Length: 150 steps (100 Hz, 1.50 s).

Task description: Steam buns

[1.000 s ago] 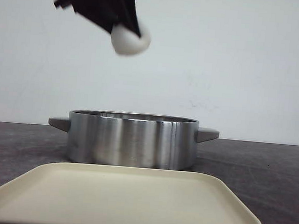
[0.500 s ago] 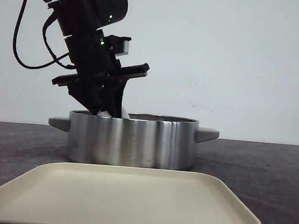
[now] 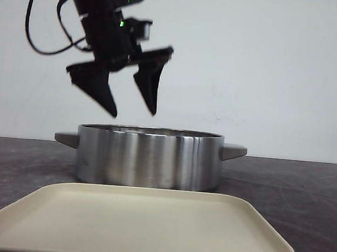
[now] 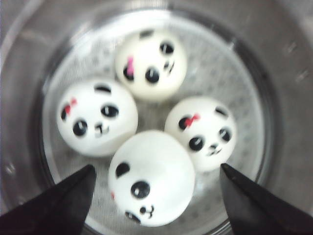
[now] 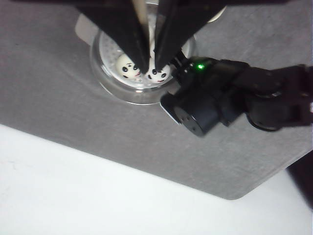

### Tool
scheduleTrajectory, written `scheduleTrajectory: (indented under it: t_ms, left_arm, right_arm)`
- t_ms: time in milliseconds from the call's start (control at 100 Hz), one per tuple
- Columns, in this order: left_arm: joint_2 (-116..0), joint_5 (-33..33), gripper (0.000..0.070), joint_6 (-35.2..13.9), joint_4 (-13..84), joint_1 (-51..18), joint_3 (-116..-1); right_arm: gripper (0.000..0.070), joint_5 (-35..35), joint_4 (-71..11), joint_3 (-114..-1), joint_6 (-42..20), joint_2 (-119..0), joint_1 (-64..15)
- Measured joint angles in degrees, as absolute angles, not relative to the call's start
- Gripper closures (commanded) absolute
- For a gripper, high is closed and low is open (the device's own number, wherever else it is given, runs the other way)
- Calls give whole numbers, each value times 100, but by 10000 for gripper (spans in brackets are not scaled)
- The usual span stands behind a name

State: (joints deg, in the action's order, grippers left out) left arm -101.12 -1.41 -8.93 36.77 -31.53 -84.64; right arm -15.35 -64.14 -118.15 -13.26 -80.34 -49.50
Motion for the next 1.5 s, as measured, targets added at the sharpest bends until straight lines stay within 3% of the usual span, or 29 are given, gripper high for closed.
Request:
scheduleTrajectory:
  t_ms: [140,310,420,650,1000,1500]
  left_arm:
    - [-9435,-141,259,-893,3752,-3153,-8462]
    - [-8246,-97,564,-836,3758,-3151,-8462]
    - [-7548,40,691,-816,3758,-3098,-8444]
    - [-5852,311,690,-711,3787,-2884,-7964]
    - [-3282,342,690,-703,3940,-2519,-6176]
    - [-2845,482,682,-816,4388,-2515,-5983]
  right_arm:
    - [688,-1758,-6449,-11655,-1323,-8031,-4947]
    - [688,-2102,-6445,-11312,-1319,-8031,-4950]
    - [688,-2108,-6143,-10923,-1319,-7972,-4958]
    - [688,-2047,-4530,-9319,-1229,-7448,-5026]
    - [688,-1055,-1081,-6274,-1186,-6407,-5026]
    - [688,-1050,-965,-6180,-1227,-6377,-5024]
